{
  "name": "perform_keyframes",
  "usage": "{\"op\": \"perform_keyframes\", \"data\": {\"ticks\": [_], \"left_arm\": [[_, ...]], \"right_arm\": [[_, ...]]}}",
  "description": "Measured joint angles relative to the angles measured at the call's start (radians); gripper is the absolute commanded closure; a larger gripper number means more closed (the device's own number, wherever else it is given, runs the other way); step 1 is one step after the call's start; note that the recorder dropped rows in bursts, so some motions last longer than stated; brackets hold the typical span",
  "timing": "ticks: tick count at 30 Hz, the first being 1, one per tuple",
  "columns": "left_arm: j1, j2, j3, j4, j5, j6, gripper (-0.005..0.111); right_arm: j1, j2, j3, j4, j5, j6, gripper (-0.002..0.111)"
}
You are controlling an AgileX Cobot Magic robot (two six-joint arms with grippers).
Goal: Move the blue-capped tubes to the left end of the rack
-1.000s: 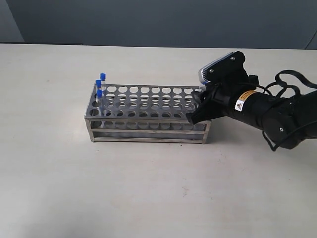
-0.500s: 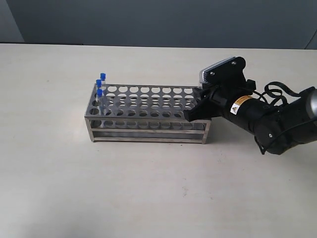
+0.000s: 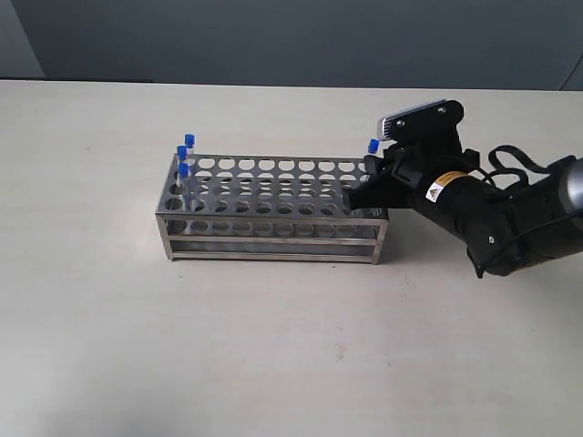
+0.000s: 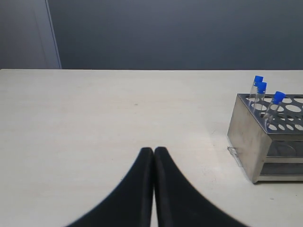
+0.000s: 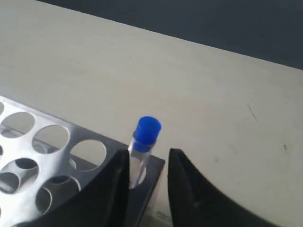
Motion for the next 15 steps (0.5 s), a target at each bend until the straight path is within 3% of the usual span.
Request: {"op": "perform_keyframes", "data": {"ticks": [11,15], "left_arm": [[0.0,0.0,0.0,0.0,0.0,0.0,0.106],[0.0,0.0,0.0,0.0,0.0,0.0,0.106]], "right_arm": [[0.0,0.026,-0.087,-0.002,0.108,0.0,0.079],[0.0,0.039,-0.097,-0.002,0.108,0.002,0.089]]}}
